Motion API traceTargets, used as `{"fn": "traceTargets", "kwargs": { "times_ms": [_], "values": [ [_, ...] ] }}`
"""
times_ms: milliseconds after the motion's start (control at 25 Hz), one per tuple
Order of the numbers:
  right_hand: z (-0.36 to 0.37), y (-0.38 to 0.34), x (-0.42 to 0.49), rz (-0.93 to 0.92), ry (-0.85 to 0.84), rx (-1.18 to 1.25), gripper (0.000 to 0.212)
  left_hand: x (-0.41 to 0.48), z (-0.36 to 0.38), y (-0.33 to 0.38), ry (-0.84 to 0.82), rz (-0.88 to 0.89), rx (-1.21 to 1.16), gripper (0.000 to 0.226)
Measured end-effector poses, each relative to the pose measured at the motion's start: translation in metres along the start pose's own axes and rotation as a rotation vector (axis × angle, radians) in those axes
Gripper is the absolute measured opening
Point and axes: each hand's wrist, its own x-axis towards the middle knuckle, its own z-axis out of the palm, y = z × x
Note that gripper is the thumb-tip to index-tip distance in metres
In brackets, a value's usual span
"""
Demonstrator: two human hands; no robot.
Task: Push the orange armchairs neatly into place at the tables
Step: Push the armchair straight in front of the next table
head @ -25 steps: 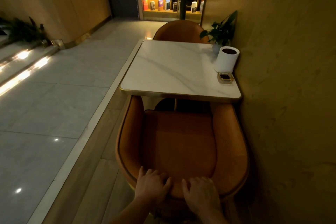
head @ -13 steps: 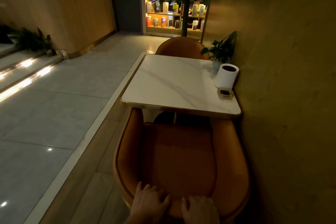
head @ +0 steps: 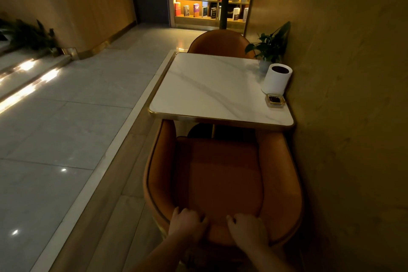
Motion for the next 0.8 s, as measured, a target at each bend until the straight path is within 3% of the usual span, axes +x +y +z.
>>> {"fn": "traceTargets", "kwargs": {
  "times_ms": [200, 440, 800],
  "values": [
    [-0.01, -0.003, -0.003, -0.026, -0.085, -0.004, 0.038, -0.008, -0.003, 0.001, 0.047, 0.007, -0.013, 0.038],
    [-0.044, -0.024, 0.002, -0.116, -0.02, -0.015, 0.041, -0.027, -0.046, -0.013, 0.201, -0.049, 0.005, 0.044],
    [-0.082, -0.141, 0.009, -0.377, 0.113, -0.121, 0.04, -0.084, -0.101, -0.11, 0.447, -0.196, -0.11, 0.057]
  ]
}}
